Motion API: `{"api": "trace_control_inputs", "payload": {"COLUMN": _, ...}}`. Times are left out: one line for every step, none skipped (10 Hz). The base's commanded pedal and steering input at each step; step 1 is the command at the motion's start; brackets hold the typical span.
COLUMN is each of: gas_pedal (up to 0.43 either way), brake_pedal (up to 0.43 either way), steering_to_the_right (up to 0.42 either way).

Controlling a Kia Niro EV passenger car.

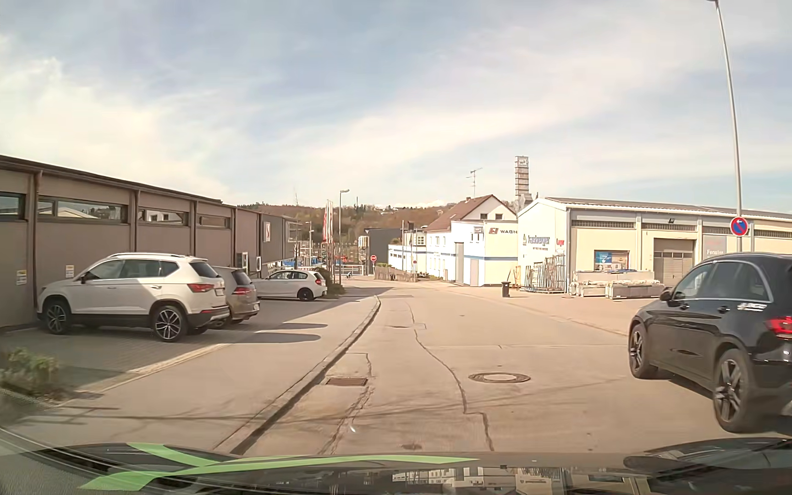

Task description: Follow the waypoints while adhering to traffic rules and regulations

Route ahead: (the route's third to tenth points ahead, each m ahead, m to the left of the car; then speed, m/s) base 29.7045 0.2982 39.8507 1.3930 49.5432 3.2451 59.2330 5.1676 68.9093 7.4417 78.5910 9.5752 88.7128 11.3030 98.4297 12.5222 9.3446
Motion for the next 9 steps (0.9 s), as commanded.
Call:
{"api": "trace_control_inputs", "payload": {"gas_pedal": 0.0, "brake_pedal": 0.0, "steering_to_the_right": 0.005}}
{"api": "trace_control_inputs", "payload": {"gas_pedal": 0.0, "brake_pedal": 0.0, "steering_to_the_right": 0.005}}
{"api": "trace_control_inputs", "payload": {"gas_pedal": 0.0, "brake_pedal": 0.0, "steering_to_the_right": 0.006}}
{"api": "trace_control_inputs", "payload": {"gas_pedal": 0.0, "brake_pedal": 0.0, "steering_to_the_right": 0.007}}
{"api": "trace_control_inputs", "payload": {"gas_pedal": 0.0, "brake_pedal": 0.0, "steering_to_the_right": 0.009}}
{"api": "trace_control_inputs", "payload": {"gas_pedal": 0.0, "brake_pedal": 0.0, "steering_to_the_right": 0.01}}
{"api": "trace_control_inputs", "payload": {"gas_pedal": 0.0, "brake_pedal": 0.0, "steering_to_the_right": 0.011}}
{"api": "trace_control_inputs", "payload": {"gas_pedal": 0.047, "brake_pedal": 0.0, "steering_to_the_right": 0.011}}
{"api": "trace_control_inputs", "payload": {"gas_pedal": 0.047, "brake_pedal": 0.0, "steering_to_the_right": 0.009}}
